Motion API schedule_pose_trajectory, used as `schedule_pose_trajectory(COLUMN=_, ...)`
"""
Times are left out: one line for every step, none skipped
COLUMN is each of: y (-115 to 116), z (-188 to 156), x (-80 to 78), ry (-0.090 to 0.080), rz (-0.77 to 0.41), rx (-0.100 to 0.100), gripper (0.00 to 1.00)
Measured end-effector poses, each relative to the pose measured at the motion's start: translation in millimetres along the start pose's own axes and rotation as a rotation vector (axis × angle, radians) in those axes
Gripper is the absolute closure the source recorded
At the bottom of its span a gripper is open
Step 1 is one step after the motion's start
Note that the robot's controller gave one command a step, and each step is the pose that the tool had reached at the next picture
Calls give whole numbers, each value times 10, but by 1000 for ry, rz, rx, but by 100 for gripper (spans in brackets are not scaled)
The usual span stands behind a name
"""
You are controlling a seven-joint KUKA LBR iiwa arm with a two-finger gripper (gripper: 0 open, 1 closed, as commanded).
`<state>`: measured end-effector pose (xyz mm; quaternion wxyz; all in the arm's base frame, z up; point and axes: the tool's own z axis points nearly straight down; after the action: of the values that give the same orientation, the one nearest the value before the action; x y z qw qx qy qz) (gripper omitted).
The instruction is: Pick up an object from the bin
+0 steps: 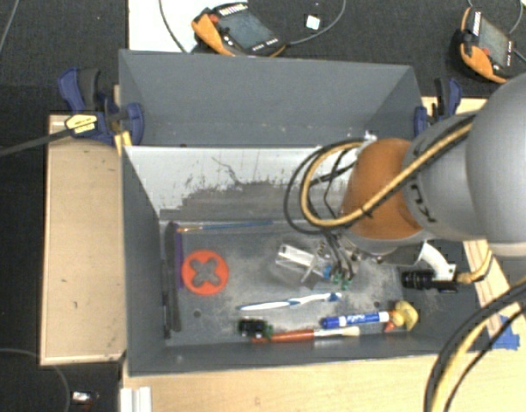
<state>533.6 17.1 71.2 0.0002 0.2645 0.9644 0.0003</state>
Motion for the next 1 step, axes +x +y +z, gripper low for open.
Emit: schedule_pose_trajectory(y=0, z=0, x=0, ry=0, rz=-1, rx=0, gripper=100)
